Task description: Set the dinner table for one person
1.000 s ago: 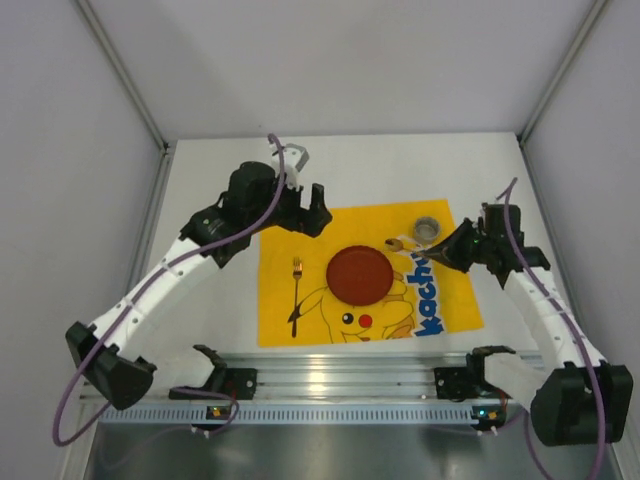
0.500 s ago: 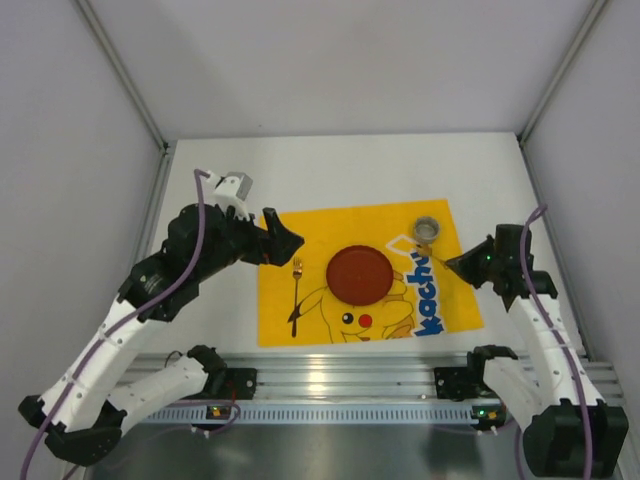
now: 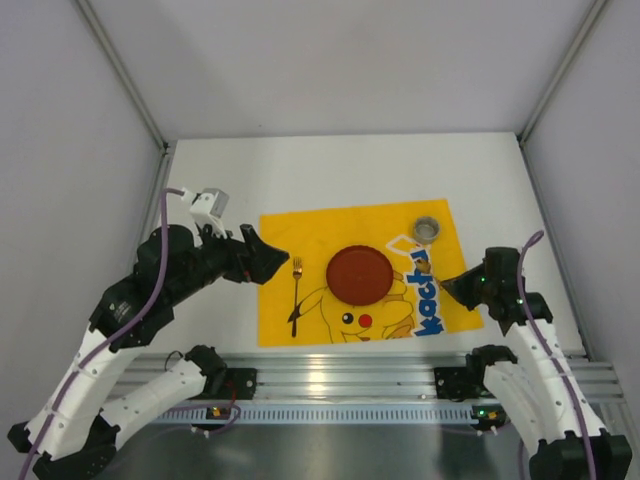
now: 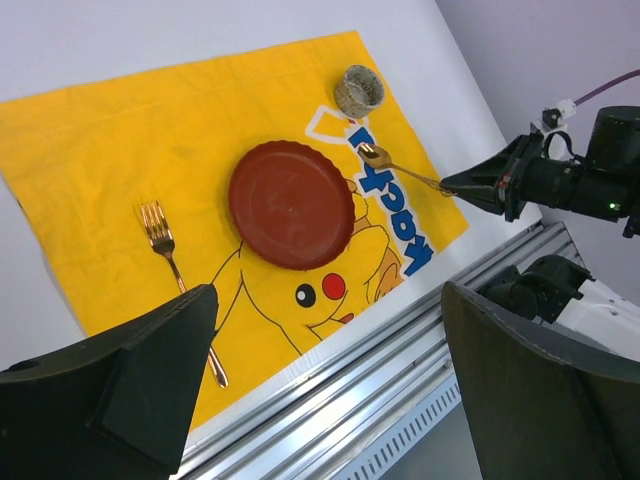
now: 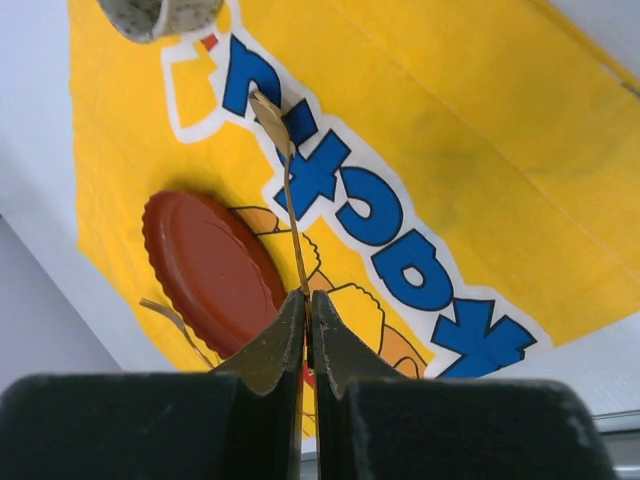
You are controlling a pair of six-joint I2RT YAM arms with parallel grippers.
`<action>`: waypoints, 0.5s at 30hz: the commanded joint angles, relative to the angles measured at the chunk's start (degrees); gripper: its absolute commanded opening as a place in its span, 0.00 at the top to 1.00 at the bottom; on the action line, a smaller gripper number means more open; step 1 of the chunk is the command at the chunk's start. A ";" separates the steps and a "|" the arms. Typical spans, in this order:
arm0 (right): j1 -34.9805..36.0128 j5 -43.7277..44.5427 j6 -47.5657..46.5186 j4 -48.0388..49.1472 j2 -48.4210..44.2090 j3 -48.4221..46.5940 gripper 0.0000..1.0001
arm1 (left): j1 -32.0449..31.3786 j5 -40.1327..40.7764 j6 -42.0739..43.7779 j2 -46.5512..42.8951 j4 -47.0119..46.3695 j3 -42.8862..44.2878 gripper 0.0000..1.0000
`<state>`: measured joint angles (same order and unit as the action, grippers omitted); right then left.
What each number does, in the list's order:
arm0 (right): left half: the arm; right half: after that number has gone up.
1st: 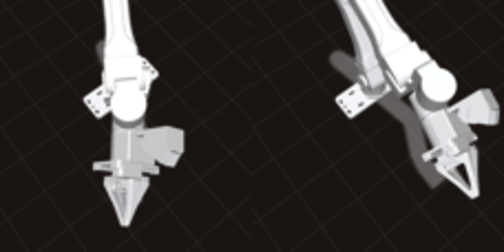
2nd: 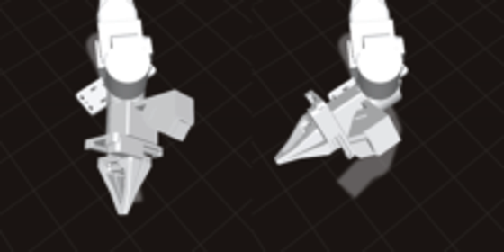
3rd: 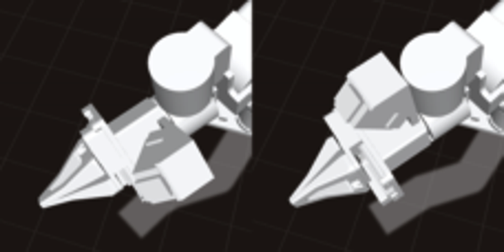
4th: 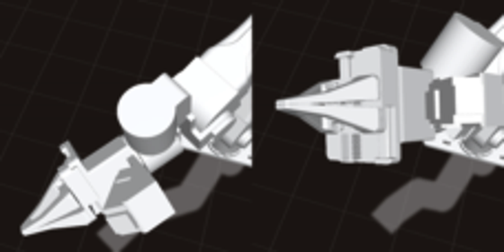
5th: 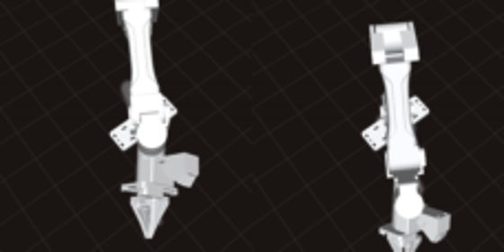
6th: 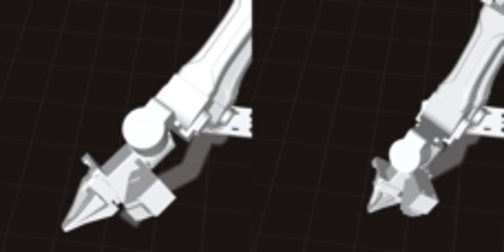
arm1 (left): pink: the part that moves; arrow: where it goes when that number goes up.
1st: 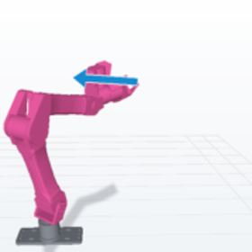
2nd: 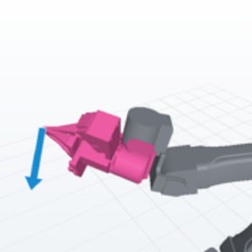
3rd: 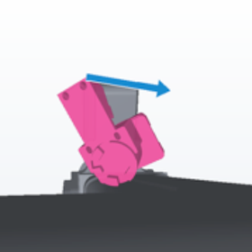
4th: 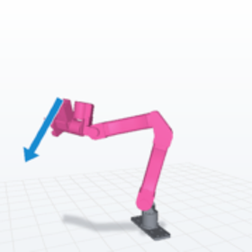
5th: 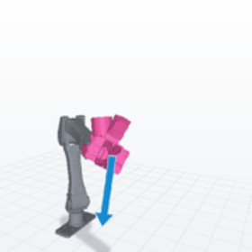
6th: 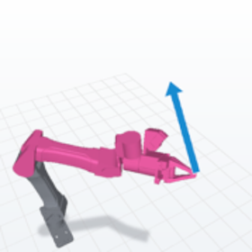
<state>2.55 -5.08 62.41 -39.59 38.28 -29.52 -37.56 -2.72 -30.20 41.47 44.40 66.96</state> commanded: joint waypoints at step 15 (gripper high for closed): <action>22.33 13.77 14.05 -2.41 10.50 -1.68 0.97 | -0.06 -2.82 1.10 -2.10 0.42 -0.86 0.01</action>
<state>24.18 4.34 74.48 -35.92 48.58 -28.73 -37.56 -5.02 -29.91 40.23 45.08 66.24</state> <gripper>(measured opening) 0.023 0.985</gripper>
